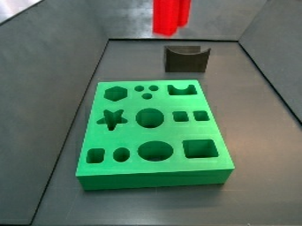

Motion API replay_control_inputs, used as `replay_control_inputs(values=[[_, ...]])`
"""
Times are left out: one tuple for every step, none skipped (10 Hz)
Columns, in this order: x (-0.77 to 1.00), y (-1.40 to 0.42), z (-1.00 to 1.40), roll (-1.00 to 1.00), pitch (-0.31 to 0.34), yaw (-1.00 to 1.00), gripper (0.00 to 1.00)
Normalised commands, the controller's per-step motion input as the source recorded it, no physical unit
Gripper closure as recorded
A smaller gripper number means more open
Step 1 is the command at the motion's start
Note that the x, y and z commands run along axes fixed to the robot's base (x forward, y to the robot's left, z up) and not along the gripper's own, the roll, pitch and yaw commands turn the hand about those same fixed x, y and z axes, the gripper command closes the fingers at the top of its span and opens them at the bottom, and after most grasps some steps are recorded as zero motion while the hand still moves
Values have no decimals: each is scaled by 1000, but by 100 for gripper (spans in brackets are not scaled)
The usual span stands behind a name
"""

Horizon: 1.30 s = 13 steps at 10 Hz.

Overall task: Pick up the double-square object. Move up. Move to above the board. Insert the double-square object.
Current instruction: Insert the double-square object.

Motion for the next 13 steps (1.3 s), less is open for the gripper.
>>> replay_control_inputs(values=[[0, 0, -546, 46, -26, -1000, 100], [0, 0, -537, 40, -23, -1000, 100], [0, 0, -534, 39, -21, -1000, 100], [0, 0, -571, 47, -40, -1000, 100], [0, 0, -574, 51, -40, -1000, 100], [14, 0, -586, 67, -43, -1000, 100], [9, 0, -589, 66, -40, -1000, 100], [31, 0, -569, 40, -56, -1000, 100], [686, -69, -274, -41, -11, -434, 100], [503, -206, -149, -11, 0, -180, 100], [254, -203, -194, 0, 0, -431, 100], [157, -163, -229, 0, 1, -809, 100], [163, -154, -329, 0, 0, -860, 100]])
